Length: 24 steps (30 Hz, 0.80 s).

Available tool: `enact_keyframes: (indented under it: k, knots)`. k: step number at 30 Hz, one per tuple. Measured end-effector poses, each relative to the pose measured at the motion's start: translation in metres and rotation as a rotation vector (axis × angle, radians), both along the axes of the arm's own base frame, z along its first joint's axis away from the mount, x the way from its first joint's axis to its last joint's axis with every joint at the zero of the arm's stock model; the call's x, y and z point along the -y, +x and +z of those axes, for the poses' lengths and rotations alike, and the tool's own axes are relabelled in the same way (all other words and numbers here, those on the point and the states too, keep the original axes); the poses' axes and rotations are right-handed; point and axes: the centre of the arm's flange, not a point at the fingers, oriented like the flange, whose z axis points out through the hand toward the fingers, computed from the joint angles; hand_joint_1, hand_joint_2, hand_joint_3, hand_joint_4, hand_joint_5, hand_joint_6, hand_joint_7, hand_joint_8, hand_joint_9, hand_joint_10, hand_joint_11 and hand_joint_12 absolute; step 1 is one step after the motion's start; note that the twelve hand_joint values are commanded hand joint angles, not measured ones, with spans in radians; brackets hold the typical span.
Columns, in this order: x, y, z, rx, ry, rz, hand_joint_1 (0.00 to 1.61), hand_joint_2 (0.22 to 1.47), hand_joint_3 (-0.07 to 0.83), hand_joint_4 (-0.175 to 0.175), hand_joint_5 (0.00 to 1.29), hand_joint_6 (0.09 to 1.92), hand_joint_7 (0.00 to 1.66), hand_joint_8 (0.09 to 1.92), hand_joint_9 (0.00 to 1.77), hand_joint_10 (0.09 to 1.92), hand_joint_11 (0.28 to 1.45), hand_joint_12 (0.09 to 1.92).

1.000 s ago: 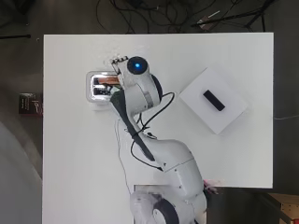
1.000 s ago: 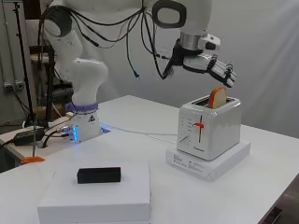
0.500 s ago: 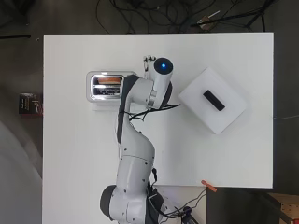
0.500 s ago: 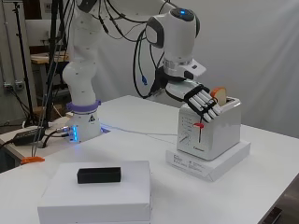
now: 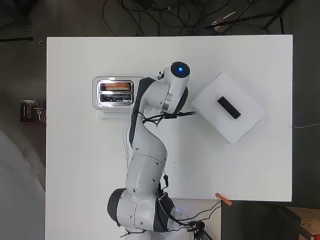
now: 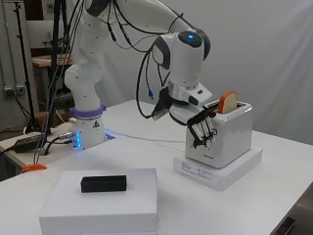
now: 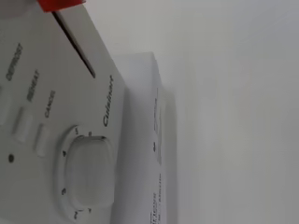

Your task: Teleoperate dual arm-hand system to toast a bread

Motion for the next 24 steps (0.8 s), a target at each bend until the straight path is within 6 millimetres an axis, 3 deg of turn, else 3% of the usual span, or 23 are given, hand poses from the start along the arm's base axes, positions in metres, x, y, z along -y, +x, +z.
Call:
enact_keyframes:
  k: [1,2,4,6,9,15,24]
  knots:
    - [0.002,0.0,-0.002,-0.002,-0.005,-0.02,0.0,1.06,-0.006,0.165,1.13,0.09,1.2,0.42,1.14,1.66,0.79,1.71]
    - [0.004,-0.001,-0.003,-0.002,-0.009,-0.039,0.0,1.06,-0.004,0.171,1.16,0.09,1.18,0.65,1.15,1.8,0.8,1.82]
    - [0.008,-0.002,-0.007,-0.002,-0.015,-0.065,0.0,1.08,0.0,0.175,1.17,0.09,1.08,1.17,1.13,1.88,0.77,1.9]
    - [0.012,-0.004,-0.014,0.001,-0.016,-0.07,0.0,1.11,0.002,0.175,1.14,0.09,1.02,1.44,1.09,1.89,0.73,1.92]
    - [0.019,-0.007,-0.023,-0.004,-0.006,-0.082,0.01,1.11,0.0,0.15,1.0,0.09,0.94,1.55,1.0,1.83,0.65,1.92]
    - [0.013,0.0,-0.041,-0.008,0.011,-0.041,0.1,1.07,-0.001,0.12,0.88,0.09,0.88,1.86,0.98,1.91,0.7,1.92]
    - [0.018,0.006,-0.069,-0.028,0.026,0.011,0.18,1.07,-0.001,0.073,0.77,0.09,0.89,1.92,1.02,1.92,0.75,1.92]
